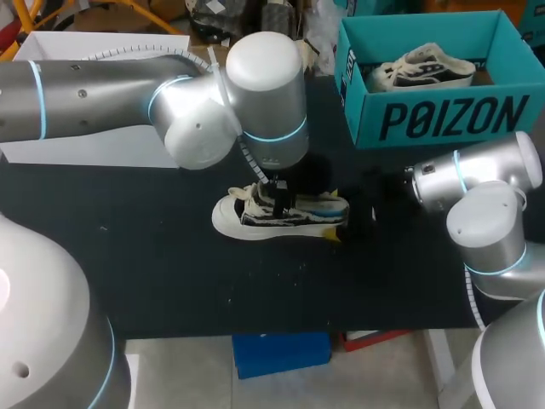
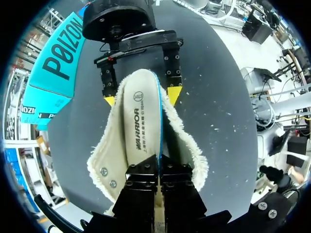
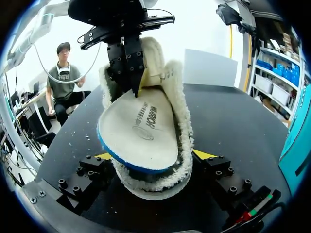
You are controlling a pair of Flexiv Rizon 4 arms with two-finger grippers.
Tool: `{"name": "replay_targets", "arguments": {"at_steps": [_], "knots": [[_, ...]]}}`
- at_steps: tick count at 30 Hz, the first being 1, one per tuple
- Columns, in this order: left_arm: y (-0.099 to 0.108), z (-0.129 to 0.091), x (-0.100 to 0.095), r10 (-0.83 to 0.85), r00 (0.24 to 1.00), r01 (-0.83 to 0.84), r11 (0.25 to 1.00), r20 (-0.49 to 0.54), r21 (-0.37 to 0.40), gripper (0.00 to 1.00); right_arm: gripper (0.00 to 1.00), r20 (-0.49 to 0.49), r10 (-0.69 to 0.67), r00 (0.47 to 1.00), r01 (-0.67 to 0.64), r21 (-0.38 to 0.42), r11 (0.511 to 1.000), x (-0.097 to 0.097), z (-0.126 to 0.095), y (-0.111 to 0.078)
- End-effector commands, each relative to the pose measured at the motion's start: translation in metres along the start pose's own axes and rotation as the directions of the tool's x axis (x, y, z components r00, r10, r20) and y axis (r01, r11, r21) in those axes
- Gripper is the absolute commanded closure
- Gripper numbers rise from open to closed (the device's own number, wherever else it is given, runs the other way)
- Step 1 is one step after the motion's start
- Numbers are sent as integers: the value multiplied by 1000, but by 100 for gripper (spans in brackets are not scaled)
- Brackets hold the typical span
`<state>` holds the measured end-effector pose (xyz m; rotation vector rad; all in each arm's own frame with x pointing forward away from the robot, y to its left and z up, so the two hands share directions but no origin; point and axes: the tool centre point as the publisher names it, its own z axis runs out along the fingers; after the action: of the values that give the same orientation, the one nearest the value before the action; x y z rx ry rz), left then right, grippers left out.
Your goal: Take the shoe out of the shoebox, open the shoe tongue, remove and reinsert the insole, then place the shoe into the shoebox
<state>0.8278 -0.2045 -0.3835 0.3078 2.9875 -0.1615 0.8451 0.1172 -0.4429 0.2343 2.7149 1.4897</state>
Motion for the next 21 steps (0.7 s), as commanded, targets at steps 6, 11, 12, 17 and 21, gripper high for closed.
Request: {"name": "replay_targets", "arguments": {"at_steps": [6,11,12,17,21], "knots": [[-5,10,-4,33,999,-33,999,-10,37,100,100,1,1,1000,-1,1,1000,-2,1,-1],[-9,14,-4,88,996,-89,994,18,62,67,100,1,1,1000,-1,1,1000,-2,1,-1],[-9,14,-3,94,995,-96,994,26,60,61,100,1,1,1000,-1,1,1000,-2,1,-1],[-8,18,0,114,993,-117,991,44,67,47,100,1,1,1000,-1,1,1000,-2,1,-1],[-8,22,0,118,991,-123,989,61,82,49,100,1,1,1000,-1,1,1000,-2,1,-1]]}}
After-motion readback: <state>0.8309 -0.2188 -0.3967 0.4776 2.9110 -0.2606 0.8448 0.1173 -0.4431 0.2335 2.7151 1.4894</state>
